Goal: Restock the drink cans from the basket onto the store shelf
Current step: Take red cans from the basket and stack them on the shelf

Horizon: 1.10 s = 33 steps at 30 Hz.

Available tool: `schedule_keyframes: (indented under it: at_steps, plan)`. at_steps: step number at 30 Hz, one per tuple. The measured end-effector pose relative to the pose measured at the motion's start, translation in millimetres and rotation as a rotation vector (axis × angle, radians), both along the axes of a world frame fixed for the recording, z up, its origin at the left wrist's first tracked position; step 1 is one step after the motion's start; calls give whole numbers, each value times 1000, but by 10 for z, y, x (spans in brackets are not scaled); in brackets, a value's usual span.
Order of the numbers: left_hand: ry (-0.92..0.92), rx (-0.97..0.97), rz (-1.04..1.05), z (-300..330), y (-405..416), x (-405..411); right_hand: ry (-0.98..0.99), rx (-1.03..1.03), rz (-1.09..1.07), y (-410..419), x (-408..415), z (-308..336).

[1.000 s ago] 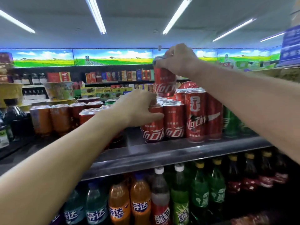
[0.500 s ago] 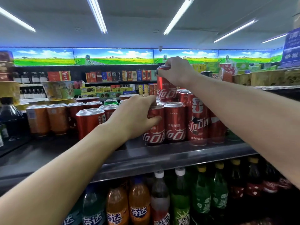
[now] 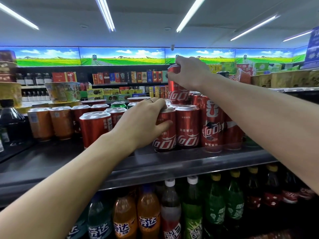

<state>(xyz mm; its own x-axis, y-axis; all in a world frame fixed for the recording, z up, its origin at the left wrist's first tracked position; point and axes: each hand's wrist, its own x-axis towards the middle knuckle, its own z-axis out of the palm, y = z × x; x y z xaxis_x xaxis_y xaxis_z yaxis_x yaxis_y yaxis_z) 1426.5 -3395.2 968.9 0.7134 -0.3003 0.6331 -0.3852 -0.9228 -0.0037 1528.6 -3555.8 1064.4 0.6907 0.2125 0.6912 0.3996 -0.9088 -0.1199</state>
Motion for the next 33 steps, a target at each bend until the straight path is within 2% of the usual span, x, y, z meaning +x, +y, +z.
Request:
schedule_keyframes:
  at_steps: [5,8,12,14,17,19,21,23,27,29,33]
  plan:
    - [71,20,-10,80,77,-24,24,-25,-35,22,-28,-14]
    - [2,-14,-26,176,152,-115,12,-22,-29,14,-21,4]
    - [-97,-61,65,338,398,-214,45,21,-94,28,-59,35]
    - [-129,-131,108,378,561,-260,-47,10,-131,63,-130,40]
    - [-105,-269,180,349,780,-313,-275,-29,17,250,-347,1]
    - [-35,-332,217,273,879,-330,-295,-58,233,457,-538,-62]
    - [28,-423,211,161,941,-344,-141,-57,462,665,-719,-113]
    - [56,-519,192,47,970,-345,120,-130,588,824,-837,-138]
    - [25,-562,223,-56,1004,-313,487,-403,552,1094,-839,-142]
    - [38,-576,247,-60,1016,-310,567,-412,548,1188,-800,-132]
    - [13,-587,234,-94,1028,-308,585,-391,497,1282,-687,-119]
